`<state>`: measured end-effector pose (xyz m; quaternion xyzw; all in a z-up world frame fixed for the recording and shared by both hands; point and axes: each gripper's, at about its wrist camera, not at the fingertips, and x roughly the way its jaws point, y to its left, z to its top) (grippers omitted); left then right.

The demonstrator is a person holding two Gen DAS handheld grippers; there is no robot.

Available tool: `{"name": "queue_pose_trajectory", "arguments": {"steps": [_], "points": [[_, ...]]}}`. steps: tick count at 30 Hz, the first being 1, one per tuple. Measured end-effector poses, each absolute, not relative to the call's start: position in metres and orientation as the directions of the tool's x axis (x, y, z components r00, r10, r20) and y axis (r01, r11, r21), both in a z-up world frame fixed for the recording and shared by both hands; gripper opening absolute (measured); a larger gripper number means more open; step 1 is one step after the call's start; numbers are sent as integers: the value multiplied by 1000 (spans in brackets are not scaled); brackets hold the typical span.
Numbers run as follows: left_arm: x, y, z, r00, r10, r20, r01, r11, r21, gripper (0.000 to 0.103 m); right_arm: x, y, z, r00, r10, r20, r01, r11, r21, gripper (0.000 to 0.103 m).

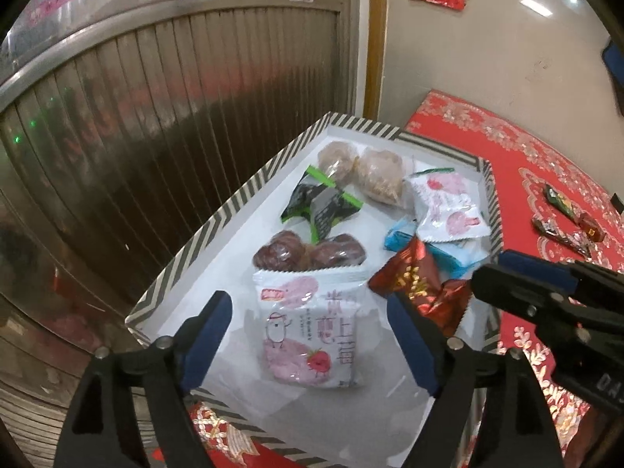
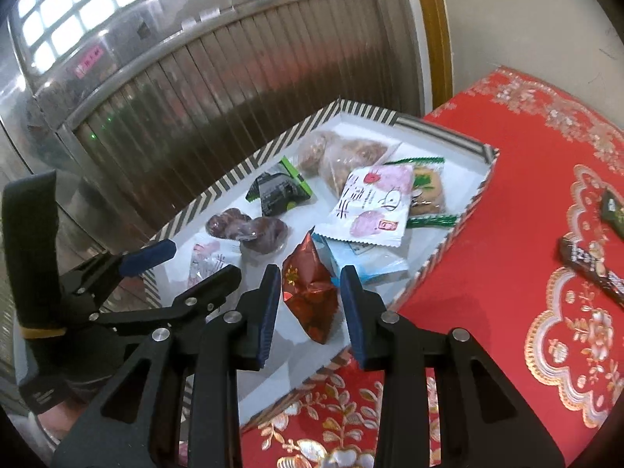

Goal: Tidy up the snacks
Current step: 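Open both tools to drop the cake pack and candy pack into the tray, then move both tools back toward the coffee stick and red-gold candy pack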

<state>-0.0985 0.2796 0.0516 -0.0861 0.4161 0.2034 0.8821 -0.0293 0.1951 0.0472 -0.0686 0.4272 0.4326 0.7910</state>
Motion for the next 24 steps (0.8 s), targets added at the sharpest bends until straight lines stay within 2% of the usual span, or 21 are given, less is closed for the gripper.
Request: {"name": "queue_pose_trajectory", "arguments": {"steps": [1, 3, 12, 24], "points": [[-98, 277, 53, 575, 287, -766, -426, 904, 19, 85, -30, 192, 49, 270, 623, -734, -741, 621, 254, 47], [-95, 270, 56, 584, 280, -762, -414, 910, 17, 87, -30, 182, 54, 305, 618, -725, -732, 639, 237, 50], [-74, 228, 62, 612, 209, -763, -327, 945, -4, 92, -22, 131, 61, 399, 571, -717, -670, 716, 197, 50], [-42, 164, 62, 616, 123, -778, -200, 980, -3, 92, -1, 32, 56, 486, 477, -733, -514, 834, 202, 50]]}}
